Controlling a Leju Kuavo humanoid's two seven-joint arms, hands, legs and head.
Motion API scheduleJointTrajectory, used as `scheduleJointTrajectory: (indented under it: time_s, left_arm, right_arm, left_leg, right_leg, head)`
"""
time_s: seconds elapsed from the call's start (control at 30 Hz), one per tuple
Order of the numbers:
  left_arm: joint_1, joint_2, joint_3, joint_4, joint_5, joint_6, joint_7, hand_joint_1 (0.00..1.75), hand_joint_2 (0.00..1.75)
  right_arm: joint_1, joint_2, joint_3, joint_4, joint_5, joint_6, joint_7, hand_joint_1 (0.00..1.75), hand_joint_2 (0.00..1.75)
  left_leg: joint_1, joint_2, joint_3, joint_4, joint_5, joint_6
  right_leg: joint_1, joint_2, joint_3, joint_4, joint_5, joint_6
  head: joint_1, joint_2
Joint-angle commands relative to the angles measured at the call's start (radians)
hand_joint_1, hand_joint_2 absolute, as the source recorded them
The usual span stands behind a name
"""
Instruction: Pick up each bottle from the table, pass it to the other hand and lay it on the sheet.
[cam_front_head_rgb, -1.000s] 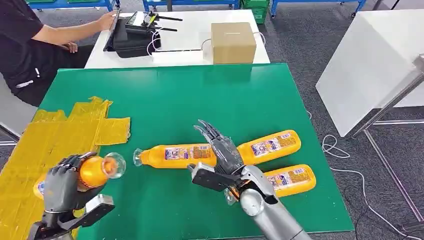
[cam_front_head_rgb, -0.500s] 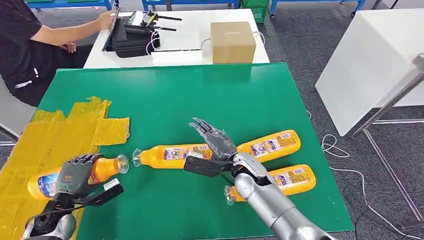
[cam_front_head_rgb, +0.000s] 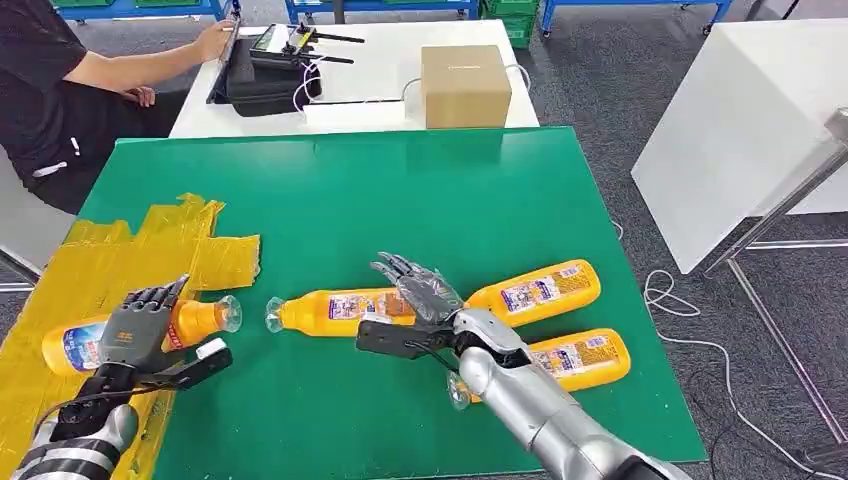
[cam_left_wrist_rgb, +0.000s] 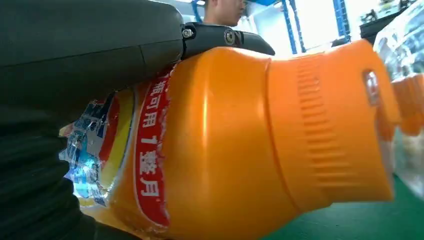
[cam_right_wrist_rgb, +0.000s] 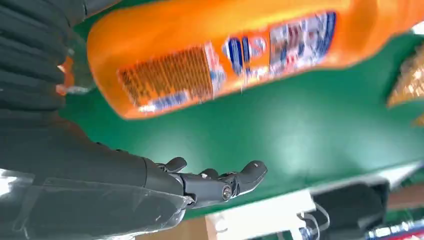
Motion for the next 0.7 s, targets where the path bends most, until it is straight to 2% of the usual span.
scheduleJointTrajectory:
  time_s: [0.03,0.3,0.43,0.53,0.57,0.6,0.7]
  left_arm:
    - [-0.024,0.051,-0.089,0.054,-0.004,-0.016,-0.053,0.00,0.00]
    - [0.017,0.042,-0.109,-0.045,0.086,-0.039,-0.139,0.00,0.00]
    - [0.014,0.013,-0.106,-0.069,0.164,-0.060,-0.201,0.00,0.00]
    - [0.009,-0.037,-0.088,-0.101,0.282,-0.092,-0.281,0.00,0.00]
    - [0.005,-0.052,-0.082,-0.110,0.319,-0.109,-0.304,0.00,0.00]
    - [-0.001,-0.072,-0.070,-0.122,0.369,-0.137,-0.325,0.00,0.00]
    - [-0.004,-0.085,-0.060,-0.135,0.408,-0.160,-0.345,0.00,0.00]
  right_arm:
    - [-0.101,0.042,0.097,0.237,0.017,0.009,0.023,0.00,1.75]
    - [-0.120,0.075,0.130,0.328,0.062,0.014,0.072,0.00,1.75]
    - [-0.132,0.099,0.142,0.398,0.096,0.024,0.130,0.00,1.75]
    - [-0.136,0.115,0.155,0.452,0.124,0.052,0.171,0.00,1.75]
    - [-0.134,0.117,0.153,0.461,0.125,0.057,0.172,0.14,1.75]
    - [-0.131,0.120,0.148,0.469,0.126,0.060,0.172,1.75,1.75]
    - [-0.128,0.121,0.144,0.473,0.126,0.063,0.172,1.75,1.75]
  left_leg:
    - [0.001,0.000,0.001,0.000,0.000,-0.001]
    - [0.001,0.000,0.000,0.000,0.000,0.000]
    - [0.001,-0.001,0.000,0.000,0.000,0.000]
    - [0.001,-0.003,0.000,-0.001,0.001,0.000]
    - [0.001,-0.004,0.000,-0.001,0.001,0.000]
    - [0.000,-0.003,0.000,0.000,0.001,0.000]
    - [0.000,-0.005,0.000,-0.001,0.001,0.000]
  right_leg:
    - [0.001,0.000,0.001,-0.001,0.000,0.000]
    - [0.001,0.000,0.000,-0.001,0.000,0.001]
    - [0.000,-0.002,0.000,0.000,0.000,0.001]
    - [0.000,-0.003,0.001,-0.001,0.000,0.001]
    - [0.001,-0.004,0.001,-0.001,0.000,0.001]
    - [0.000,-0.004,0.001,-0.001,0.000,0.001]
    - [0.001,-0.005,0.002,-0.002,0.000,0.001]
  head:
    - [0.000,0.000]
    - [0.000,0.000]
    - [0.000,0.000]
    - [0.000,0.000]
    - [0.000,0.000]
    - [0.000,0.000]
    - [0.000,0.000]
